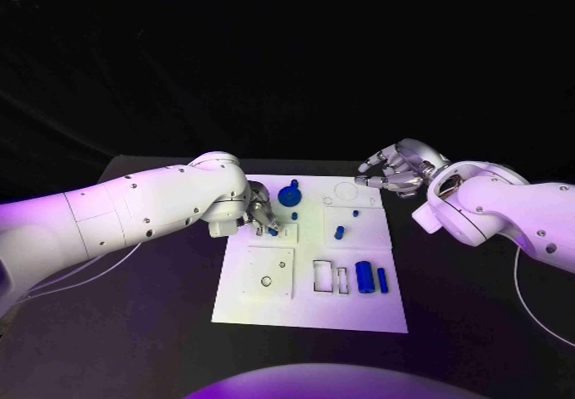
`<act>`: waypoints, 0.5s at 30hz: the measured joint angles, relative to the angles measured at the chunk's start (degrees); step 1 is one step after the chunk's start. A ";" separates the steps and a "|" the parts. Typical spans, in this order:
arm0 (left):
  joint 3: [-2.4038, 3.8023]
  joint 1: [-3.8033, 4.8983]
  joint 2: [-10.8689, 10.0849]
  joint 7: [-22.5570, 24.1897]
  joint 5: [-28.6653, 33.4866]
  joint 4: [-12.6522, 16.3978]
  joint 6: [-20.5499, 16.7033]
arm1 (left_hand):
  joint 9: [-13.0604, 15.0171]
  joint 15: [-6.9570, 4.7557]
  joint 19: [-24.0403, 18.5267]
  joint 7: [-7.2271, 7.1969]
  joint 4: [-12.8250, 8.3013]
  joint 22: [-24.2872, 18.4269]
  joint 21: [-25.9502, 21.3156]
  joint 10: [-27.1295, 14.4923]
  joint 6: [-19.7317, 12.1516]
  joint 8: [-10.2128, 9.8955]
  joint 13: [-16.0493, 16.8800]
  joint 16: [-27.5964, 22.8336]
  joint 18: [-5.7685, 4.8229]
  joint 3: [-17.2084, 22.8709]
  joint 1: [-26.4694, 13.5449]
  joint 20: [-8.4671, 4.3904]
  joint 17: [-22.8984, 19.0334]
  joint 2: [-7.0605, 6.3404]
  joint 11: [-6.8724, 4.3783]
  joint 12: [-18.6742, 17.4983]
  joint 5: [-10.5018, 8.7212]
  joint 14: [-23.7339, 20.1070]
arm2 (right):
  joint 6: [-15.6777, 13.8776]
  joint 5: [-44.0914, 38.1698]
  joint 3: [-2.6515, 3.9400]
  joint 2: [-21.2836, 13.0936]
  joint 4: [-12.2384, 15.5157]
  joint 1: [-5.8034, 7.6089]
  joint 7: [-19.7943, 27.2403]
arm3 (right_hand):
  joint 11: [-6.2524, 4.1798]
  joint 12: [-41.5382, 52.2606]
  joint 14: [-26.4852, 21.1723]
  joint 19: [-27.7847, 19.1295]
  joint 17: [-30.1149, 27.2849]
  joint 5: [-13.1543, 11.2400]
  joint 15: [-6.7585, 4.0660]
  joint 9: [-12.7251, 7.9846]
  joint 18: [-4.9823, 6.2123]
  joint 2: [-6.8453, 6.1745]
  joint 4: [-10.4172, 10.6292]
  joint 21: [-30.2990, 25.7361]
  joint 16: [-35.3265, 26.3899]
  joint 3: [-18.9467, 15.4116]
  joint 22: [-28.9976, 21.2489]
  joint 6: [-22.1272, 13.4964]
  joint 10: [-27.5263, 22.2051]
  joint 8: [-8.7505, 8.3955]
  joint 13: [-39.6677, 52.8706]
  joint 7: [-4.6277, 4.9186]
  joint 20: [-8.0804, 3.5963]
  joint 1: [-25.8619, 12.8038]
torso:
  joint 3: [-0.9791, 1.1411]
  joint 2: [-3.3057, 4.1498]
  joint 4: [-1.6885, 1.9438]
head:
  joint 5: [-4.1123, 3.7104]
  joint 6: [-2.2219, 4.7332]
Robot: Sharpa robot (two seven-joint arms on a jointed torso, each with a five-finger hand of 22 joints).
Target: Assemble the parts on the task board
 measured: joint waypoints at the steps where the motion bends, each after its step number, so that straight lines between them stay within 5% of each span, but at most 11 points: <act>1: 0.00 -0.02 -0.03 -0.01 -0.04 0.06 -0.11 | 0.00 0.00 0.00 0.00 0.00 0.00 0.00 0.09 0.00 0.00 0.07 0.00 0.00 0.00 -0.12 0.00 0.00 -0.03 -0.09 0.00 0.00 0.00 | 0.00 0.00 0.00 0.00 0.00 0.00 0.00 | 0.00 0.00 0.00 0.00 0.00 0.00 0.00 0.00 0.00 0.00 0.00 0.00 0.00 0.00 0.00 0.00 0.00 0.00 0.00 0.00 0.00 0.00 | 0.00 0.00 0.00 | 0.01 0.00; 15: 0.03 -0.16 -0.16 -0.12 -0.38 0.51 -1.26 | 0.01 0.00 -0.21 0.00 0.00 0.00 0.00 0.09 0.00 0.98 0.34 -0.01 0.01 0.00 -0.58 -0.21 0.00 -0.49 -0.08 0.28 0.00 0.00 | 0.05 -0.03 0.00 -0.01 -0.10 -0.07 -0.02 | 0.00 0.00 0.00 0.00 0.00 0.00 0.00 -0.01 0.00 0.00 0.00 0.00 0.00 0.00 -0.01 0.00 0.00 0.00 -0.01 0.00 0.00 0.00 | -0.01 0.01 0.02 | -0.02 -0.23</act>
